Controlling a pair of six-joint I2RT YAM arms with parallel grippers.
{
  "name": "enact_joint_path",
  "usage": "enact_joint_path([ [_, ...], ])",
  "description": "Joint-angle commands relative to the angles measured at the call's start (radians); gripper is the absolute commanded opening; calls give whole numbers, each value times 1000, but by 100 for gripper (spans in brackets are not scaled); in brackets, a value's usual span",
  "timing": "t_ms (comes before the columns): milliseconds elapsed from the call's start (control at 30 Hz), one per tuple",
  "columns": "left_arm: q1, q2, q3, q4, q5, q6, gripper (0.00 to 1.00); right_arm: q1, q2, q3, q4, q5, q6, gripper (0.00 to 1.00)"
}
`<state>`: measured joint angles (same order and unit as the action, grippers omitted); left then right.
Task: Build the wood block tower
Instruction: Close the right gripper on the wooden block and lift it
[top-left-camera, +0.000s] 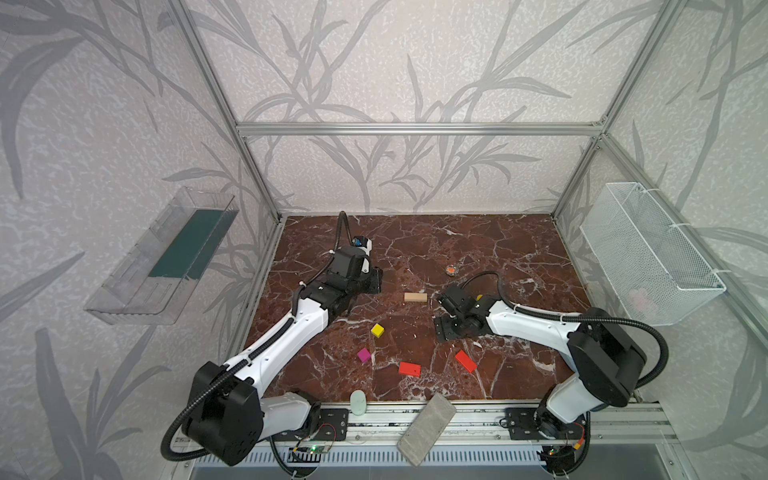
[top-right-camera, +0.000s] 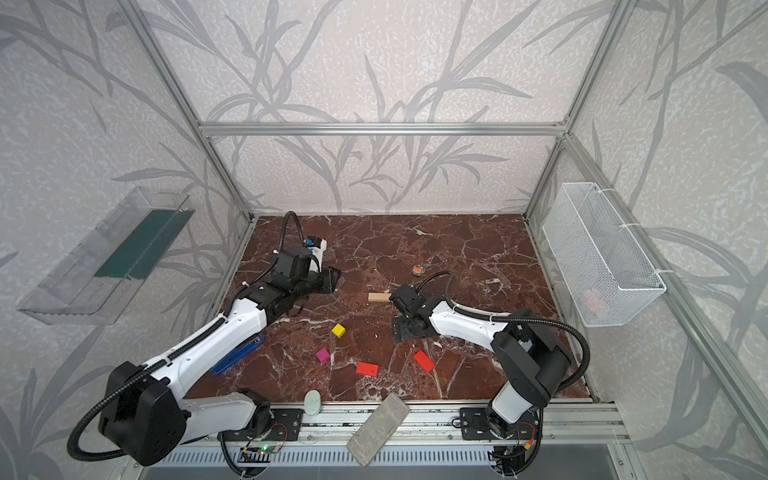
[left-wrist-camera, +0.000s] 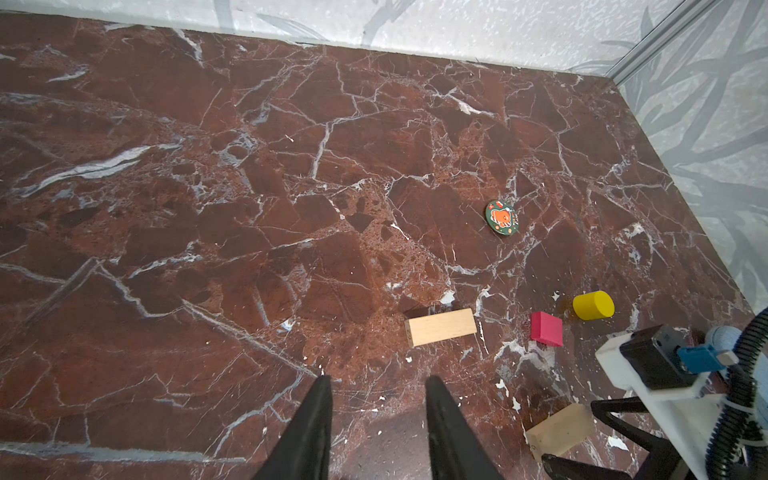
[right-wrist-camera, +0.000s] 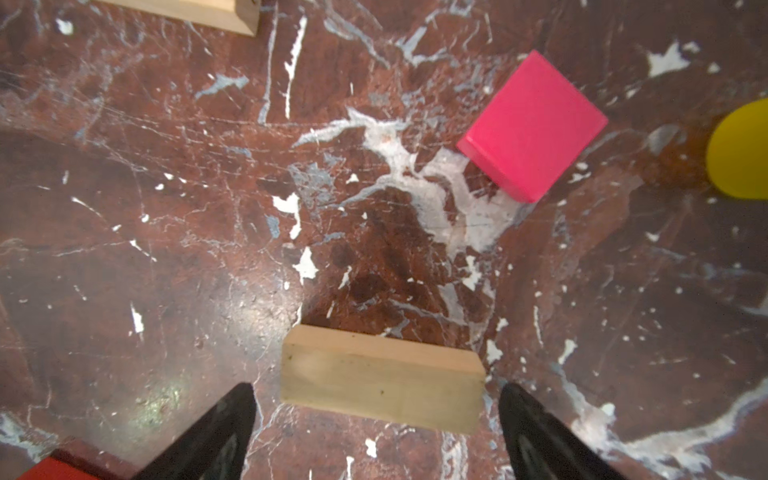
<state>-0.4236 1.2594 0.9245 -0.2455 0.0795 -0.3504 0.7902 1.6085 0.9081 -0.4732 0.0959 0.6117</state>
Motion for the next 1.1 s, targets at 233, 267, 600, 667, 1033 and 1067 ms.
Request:
enact_joint_path([
  [233, 8, 10, -9, 20, 8, 1, 37, 25, 60, 61, -14, 17, 12, 92],
  [267, 10, 10, -9, 20, 7, 1, 37, 27, 67, 66, -19, 21, 15, 91],
  [600, 18, 1, -17, 19, 9, 0, 37, 42, 90, 80, -68, 68, 54, 88],
  [667, 19, 1, -20, 22, 10, -2, 37, 51, 93, 89, -81, 84, 55, 88],
  [1033, 37, -10, -31, 18, 12, -7, 36, 72, 147, 112, -113, 93, 65, 80],
  [1067, 37, -12, -32, 18, 12, -7, 36, 72, 148, 110, -113, 94, 67, 79],
])
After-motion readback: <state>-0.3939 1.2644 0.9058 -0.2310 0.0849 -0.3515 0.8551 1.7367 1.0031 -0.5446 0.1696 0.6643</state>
